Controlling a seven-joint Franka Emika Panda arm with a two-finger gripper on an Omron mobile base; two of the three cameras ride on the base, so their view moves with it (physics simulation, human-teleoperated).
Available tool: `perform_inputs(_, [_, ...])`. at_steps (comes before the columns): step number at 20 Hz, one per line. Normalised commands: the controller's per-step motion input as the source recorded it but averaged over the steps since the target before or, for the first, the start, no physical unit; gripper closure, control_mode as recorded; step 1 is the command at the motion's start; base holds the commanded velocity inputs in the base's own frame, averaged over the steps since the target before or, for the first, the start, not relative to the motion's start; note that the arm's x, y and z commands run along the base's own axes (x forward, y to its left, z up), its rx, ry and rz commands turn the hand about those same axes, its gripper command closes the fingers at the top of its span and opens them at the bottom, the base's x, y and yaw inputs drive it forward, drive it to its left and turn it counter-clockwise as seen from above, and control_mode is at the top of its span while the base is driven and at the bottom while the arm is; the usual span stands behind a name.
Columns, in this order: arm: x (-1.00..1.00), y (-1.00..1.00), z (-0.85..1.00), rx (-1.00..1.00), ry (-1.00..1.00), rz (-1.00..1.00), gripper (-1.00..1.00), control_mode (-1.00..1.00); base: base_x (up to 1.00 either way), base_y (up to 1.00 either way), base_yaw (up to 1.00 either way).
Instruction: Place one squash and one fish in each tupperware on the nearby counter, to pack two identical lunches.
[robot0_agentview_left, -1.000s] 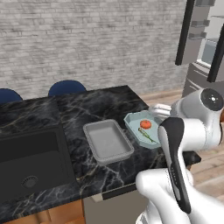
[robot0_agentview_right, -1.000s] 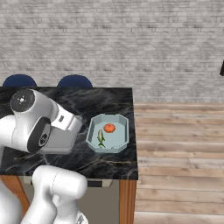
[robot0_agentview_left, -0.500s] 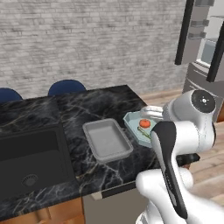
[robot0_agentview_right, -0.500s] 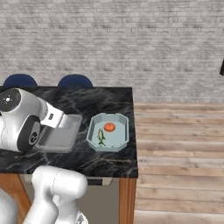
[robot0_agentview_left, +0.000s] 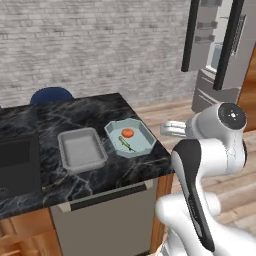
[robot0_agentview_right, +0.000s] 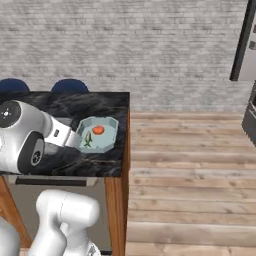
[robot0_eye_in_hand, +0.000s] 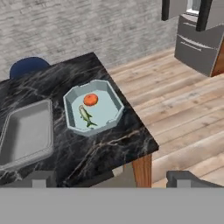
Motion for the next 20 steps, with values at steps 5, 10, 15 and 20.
perform_inputs(5, [0.0,0.0,0.0,0.0,0.0,0.0,-1.0,1.0,0.18,-1.0,-0.04])
perform_inputs(10, [0.0,0.0,0.0,0.0,0.0,0.0,-1.0,1.0,0.66,-1.0,0.0])
perform_inputs(15, [0.0,0.0,0.0,0.0,0.0,0.0,-1.0,1.0,0.83,-1.0,0.0])
perform_inputs(20, [0.0,0.0,0.0,0.0,0.0,0.0,-1.0,1.0,1.0,-0.98,0.0])
